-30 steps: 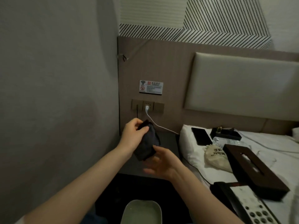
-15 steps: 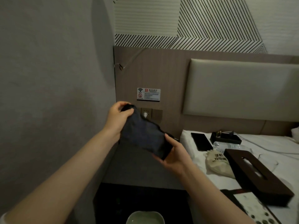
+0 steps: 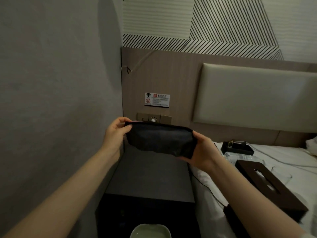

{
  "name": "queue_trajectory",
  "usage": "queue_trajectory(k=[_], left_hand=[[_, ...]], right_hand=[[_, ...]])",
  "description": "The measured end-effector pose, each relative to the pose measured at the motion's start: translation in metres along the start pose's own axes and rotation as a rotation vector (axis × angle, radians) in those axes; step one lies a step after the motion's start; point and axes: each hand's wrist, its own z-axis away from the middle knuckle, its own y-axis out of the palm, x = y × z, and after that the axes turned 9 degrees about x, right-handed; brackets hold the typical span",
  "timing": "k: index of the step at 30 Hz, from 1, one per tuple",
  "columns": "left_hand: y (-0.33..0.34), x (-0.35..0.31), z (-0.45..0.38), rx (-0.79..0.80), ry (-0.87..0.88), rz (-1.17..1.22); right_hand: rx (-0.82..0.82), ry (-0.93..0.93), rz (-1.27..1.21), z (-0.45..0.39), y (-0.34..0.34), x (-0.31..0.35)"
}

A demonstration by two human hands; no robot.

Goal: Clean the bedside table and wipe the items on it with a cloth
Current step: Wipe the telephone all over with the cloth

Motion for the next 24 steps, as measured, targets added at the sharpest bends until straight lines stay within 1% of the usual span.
queue_trajectory(k=[4,5,7,8,11,13,16,20,21,24], left_hand=[[-0.003,0.004,0.0,-0.049,-0.026,0.012],[0.001,0.002,0.0,-0.04,-0.029,0.05],[0.019,-0.008,0.002,0.036,-0.008,0.105],[0.032,-0.014,0.004,0.092,0.021,0.068],[0.067,-0.036,0.009,0.277,0.173,-0.21],[0.079,-0.046,0.007,0.314,0.272,-0.35],[0.08,-0.056,-0.001,0.261,0.328,-0.46],[0.069,-0.053,-0.012,0.195,0.287,-0.542],[0.068,-0.05,-0.012,0.194,0.299,-0.57],[0.067,-0.043,-0.01,0.188,0.407,-0.682]], right_hand=[[0.225,0.016,-0.004,0.012,-0.002,0.021],[0.284,0.04,0.011,0.014,-0.002,0.021],[0.345,0.107,0.121,0.013,0.004,0.013],[0.353,0.144,0.168,0.009,0.009,0.005],[0.397,0.196,0.26,-0.002,0.031,-0.018],[0.439,0.16,0.314,-0.008,0.041,-0.025],[0.448,0.092,0.32,-0.01,0.042,-0.024],[0.401,-0.015,0.387,-0.01,0.045,-0.026],[0.377,-0.036,0.405,-0.009,0.047,-0.028],[0.289,-0.055,0.47,-0.008,0.052,-0.03]])
